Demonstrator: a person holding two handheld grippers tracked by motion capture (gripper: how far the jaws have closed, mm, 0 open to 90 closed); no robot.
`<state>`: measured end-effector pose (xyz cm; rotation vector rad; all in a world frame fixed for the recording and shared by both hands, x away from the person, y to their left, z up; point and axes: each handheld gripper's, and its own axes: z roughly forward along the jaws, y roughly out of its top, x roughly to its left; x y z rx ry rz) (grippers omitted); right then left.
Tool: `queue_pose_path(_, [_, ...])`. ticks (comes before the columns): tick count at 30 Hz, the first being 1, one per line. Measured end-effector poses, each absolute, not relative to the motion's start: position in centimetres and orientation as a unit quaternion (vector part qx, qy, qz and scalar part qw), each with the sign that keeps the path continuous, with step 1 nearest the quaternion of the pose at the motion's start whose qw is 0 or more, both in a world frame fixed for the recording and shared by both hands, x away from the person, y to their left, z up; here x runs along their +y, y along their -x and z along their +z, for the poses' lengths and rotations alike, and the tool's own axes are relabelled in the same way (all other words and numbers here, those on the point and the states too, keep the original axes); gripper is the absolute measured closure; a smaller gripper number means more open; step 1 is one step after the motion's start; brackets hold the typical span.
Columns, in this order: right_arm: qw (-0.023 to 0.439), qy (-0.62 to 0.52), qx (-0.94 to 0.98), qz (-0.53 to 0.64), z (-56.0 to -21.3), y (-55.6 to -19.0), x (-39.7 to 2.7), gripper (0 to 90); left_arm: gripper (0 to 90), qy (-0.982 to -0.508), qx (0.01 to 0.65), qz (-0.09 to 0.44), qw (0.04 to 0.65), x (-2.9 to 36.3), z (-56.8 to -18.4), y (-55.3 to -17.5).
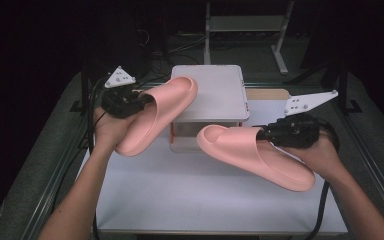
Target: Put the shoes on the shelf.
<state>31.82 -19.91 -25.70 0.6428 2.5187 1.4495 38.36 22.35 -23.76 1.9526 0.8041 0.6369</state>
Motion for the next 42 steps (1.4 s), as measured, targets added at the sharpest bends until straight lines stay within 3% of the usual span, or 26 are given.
queue_pose_path(22, [0.070,-0.225,0.849,0.474,-23.8,-37.6,-19.4,80.8,80.7,-0.796,0.337,0.265,0.427,20.0,-21.8,-43.8])
queue_pose_path(42, [0.079,-0.237,0.854,0.456,-22.9,-43.2,-17.5,80.7,80.6,-0.781,0.396,0.274,0.397,19.4,-22.4,-48.2])
